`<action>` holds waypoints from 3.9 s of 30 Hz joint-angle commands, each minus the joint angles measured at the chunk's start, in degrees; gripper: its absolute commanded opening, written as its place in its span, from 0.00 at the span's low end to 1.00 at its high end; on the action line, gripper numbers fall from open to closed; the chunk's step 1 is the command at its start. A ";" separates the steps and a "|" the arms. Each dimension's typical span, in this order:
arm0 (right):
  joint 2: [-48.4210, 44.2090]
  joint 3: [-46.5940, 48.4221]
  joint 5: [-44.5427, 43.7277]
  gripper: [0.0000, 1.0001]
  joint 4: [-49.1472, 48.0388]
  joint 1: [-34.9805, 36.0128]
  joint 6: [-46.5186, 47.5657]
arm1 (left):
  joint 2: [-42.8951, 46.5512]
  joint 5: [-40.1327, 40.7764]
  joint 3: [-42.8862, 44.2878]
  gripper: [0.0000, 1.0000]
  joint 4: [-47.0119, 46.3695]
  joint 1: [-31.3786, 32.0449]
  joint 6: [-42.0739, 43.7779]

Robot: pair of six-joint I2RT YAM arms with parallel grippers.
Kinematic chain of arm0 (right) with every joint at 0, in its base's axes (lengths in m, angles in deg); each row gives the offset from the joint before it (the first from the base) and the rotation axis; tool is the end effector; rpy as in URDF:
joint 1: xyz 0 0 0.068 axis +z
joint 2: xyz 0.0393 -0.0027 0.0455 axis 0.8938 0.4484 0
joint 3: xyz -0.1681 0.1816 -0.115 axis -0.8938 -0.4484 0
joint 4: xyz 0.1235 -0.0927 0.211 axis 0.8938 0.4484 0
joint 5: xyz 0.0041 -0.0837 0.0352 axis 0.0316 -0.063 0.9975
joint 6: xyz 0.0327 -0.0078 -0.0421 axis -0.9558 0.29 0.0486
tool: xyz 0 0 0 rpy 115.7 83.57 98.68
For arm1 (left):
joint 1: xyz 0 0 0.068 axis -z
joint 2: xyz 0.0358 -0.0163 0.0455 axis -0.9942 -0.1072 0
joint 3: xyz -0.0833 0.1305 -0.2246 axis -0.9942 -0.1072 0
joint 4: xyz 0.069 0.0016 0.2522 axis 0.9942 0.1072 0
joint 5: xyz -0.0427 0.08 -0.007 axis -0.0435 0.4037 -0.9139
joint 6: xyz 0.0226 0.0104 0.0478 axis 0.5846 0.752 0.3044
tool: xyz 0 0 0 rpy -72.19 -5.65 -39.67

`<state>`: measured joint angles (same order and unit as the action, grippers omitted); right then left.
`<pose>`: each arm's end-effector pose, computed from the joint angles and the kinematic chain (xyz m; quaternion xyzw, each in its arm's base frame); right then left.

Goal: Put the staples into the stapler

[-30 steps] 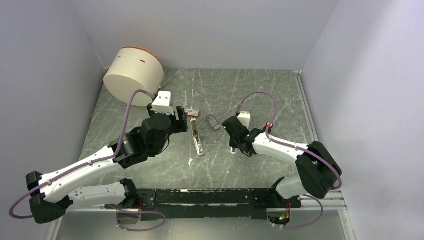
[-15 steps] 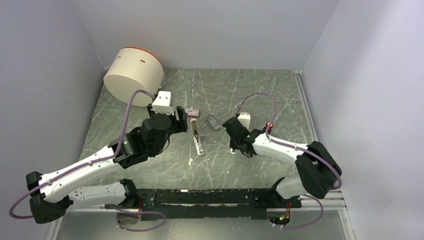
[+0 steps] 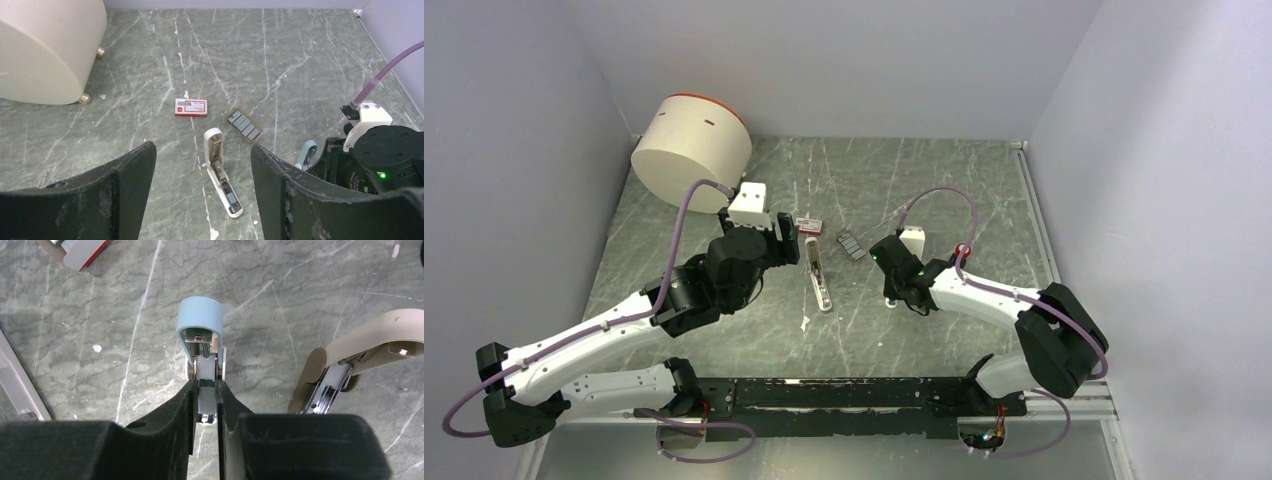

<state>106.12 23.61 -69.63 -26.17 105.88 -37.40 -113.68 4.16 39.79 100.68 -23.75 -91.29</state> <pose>0.1978 0.1624 0.1715 0.0328 0.9478 0.0196 0.3165 0.1256 -0.1674 0.3638 0.0193 0.7815 -0.1249 0.6109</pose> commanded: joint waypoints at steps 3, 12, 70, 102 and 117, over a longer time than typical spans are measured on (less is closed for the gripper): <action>-2.59 1.28 -1.24 0.21 0.91 -0.12 -0.51 | 0.35 -0.07 -0.42 0.74 -1.14 -0.33 -0.47; -2.87 2.15 -1.40 0.21 0.35 -0.15 0.27 | 0.28 0.07 -0.52 0.74 -1.14 -0.33 -0.52; -2.68 0.31 -2.11 0.21 -1.50 -0.16 2.08 | 0.81 0.57 -1.29 0.74 -0.48 -0.33 -1.17; -3.31 -0.99 -1.59 0.21 -4.20 -0.13 3.89 | 0.69 0.66 -1.08 0.74 -0.24 -0.33 -1.36; -1.32 -2.08 -0.91 0.20 -4.88 -0.10 3.63 | 0.46 0.46 -1.22 0.74 -0.47 -0.32 -1.26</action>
<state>104.39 22.47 -69.92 -29.73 105.88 -33.29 -113.48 4.18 38.81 100.79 -23.75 -92.12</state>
